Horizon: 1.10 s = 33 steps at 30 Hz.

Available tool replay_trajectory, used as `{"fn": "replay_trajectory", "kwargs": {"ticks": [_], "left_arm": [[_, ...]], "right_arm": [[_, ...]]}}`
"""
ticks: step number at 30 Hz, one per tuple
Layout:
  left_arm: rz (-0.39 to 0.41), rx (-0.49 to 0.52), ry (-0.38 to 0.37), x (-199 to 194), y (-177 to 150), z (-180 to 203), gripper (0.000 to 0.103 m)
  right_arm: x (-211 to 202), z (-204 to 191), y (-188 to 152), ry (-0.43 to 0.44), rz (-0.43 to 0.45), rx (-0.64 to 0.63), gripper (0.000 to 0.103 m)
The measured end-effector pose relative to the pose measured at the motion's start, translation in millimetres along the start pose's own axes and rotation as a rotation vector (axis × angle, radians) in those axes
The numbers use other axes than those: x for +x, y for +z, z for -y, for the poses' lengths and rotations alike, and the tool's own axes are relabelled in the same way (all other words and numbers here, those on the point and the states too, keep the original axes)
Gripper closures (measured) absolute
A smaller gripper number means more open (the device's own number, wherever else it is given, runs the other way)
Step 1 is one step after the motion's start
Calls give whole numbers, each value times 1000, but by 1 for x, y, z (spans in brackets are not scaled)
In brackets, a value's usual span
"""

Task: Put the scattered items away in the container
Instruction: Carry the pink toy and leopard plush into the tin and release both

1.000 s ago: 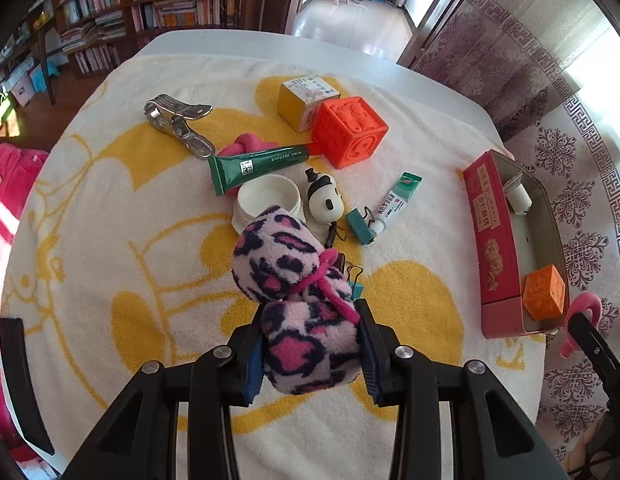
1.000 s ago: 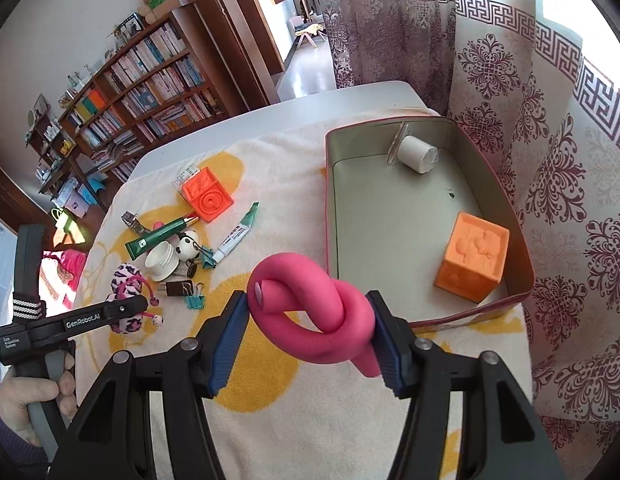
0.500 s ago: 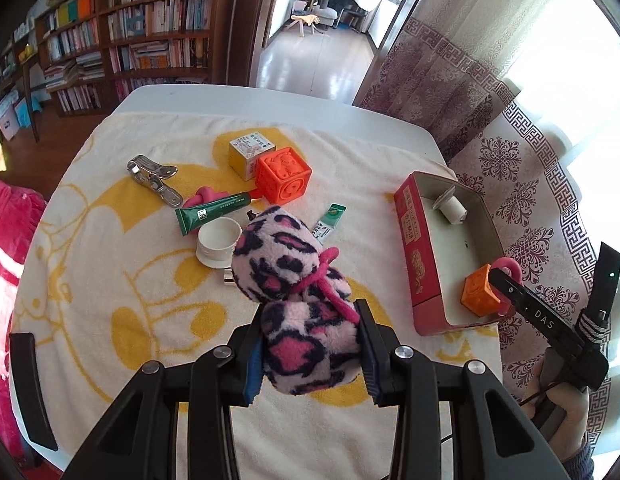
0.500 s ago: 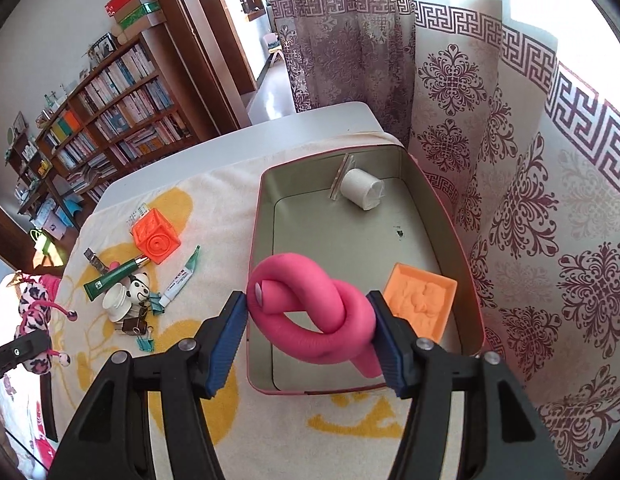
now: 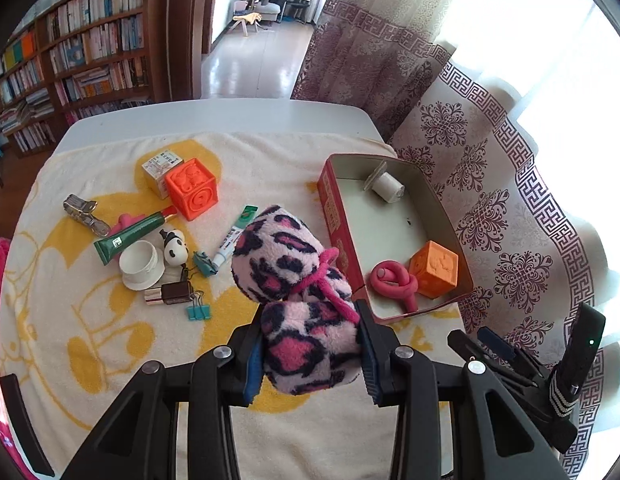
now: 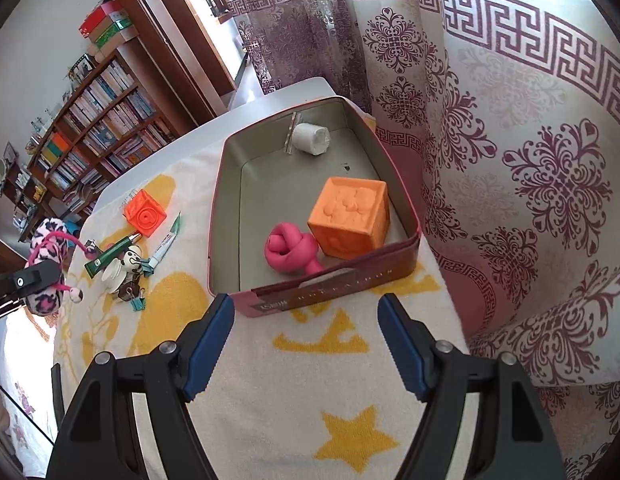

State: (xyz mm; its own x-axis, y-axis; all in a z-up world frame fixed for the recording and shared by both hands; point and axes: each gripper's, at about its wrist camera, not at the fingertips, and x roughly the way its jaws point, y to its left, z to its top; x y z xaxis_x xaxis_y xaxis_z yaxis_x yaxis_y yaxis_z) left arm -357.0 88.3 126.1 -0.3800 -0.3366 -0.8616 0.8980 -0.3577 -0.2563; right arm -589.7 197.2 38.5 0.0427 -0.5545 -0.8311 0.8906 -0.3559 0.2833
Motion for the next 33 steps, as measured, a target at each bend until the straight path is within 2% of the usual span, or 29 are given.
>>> {"fn": "replay_trajectory", "kwargs": {"ticks": [6, 12, 15, 16, 18, 24, 33], "left_arm": [[14, 104, -40, 17, 23, 52, 62], [32, 156, -64, 32, 52, 91, 61], [26, 155, -71, 37, 63, 100, 50], [28, 150, -68, 38, 64, 101, 43], [36, 141, -62, 37, 65, 101, 38], [2, 120, -47, 41, 59, 86, 38], [-13, 19, 5, 36, 45, 37, 38]], "right_arm": [[-12, 16, -12, -12, 4, 37, 25], [-21, 28, -17, -26, 20, 61, 25], [-22, 31, -20, -26, 16, 74, 25], [-21, 32, -20, -24, 13, 76, 25], [-20, 31, -21, -21, 10, 75, 25], [-15, 21, -19, -8, 4, 52, 25], [-3, -6, -16, 26, -19, -13, 25]]}}
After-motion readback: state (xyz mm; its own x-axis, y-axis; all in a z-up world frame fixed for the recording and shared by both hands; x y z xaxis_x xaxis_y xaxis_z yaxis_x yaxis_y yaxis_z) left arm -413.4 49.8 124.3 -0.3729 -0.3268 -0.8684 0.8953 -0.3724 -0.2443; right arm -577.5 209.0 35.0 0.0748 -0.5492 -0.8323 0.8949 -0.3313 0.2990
